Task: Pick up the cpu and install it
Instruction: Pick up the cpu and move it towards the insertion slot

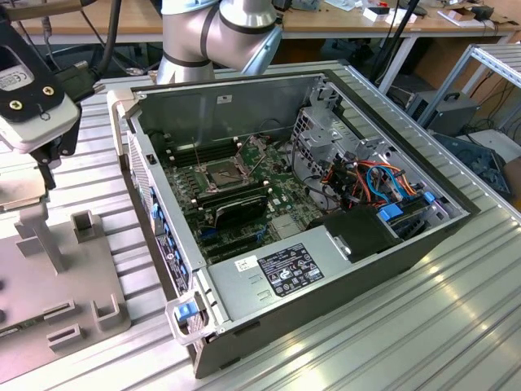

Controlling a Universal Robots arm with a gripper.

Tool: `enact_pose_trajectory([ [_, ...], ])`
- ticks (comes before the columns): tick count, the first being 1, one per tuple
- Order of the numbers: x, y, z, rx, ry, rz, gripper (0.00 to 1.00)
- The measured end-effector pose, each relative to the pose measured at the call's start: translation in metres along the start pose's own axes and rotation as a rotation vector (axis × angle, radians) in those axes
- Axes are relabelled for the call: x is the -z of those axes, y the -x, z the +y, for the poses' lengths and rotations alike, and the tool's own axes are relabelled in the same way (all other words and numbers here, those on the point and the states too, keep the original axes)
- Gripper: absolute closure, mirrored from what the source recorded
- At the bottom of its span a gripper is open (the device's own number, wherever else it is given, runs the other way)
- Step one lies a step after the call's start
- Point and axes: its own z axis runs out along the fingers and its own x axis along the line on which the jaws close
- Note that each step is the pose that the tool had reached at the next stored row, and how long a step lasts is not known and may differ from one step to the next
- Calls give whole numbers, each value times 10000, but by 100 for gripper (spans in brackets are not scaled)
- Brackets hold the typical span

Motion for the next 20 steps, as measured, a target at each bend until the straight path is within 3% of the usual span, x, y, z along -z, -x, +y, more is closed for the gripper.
enact_pose_trajectory([
  [4, 1, 68, -2, 0, 0, 0, 45],
  [12, 1, 107, -3, 1, 1, -1, 45],
  [20, 5, 338, -11, 0, 1, 0, 45],
])
